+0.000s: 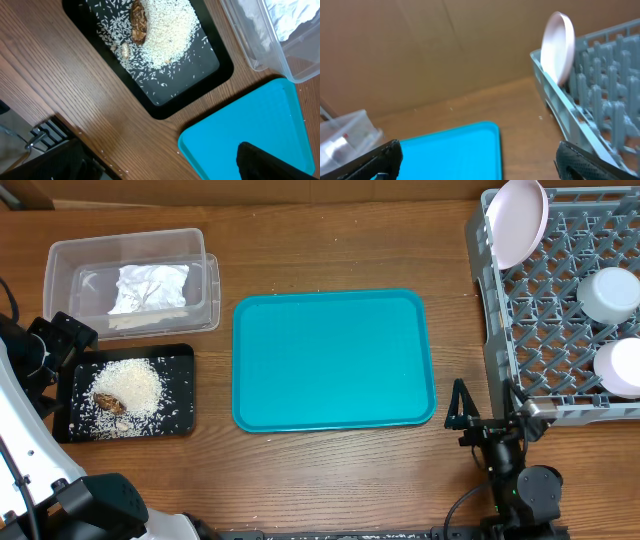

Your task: Sort waste into correct bins and load items into the dishwasher

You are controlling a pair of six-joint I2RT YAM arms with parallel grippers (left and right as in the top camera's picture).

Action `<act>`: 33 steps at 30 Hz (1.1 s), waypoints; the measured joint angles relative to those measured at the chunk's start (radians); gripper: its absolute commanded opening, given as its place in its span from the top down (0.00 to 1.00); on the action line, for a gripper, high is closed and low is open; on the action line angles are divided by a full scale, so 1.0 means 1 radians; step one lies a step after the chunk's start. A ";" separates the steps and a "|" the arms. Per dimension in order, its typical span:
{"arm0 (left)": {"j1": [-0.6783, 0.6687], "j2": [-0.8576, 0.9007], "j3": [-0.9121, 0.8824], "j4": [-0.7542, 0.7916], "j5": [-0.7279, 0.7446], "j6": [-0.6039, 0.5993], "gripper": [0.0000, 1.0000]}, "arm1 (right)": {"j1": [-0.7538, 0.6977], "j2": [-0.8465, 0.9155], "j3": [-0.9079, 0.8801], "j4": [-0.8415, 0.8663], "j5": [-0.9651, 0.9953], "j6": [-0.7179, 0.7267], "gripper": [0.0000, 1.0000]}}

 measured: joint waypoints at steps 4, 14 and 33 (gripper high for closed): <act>0.000 0.000 0.000 0.000 0.000 0.000 0.00 | 0.000 0.000 0.000 -0.013 0.005 -0.021 0.00; 0.000 0.000 0.000 0.000 0.000 0.000 0.00 | 0.000 0.000 0.000 -0.013 0.011 -0.040 0.00; 0.000 0.000 0.000 0.000 0.000 0.000 0.00 | 0.000 0.000 0.000 -0.013 0.012 -0.040 0.00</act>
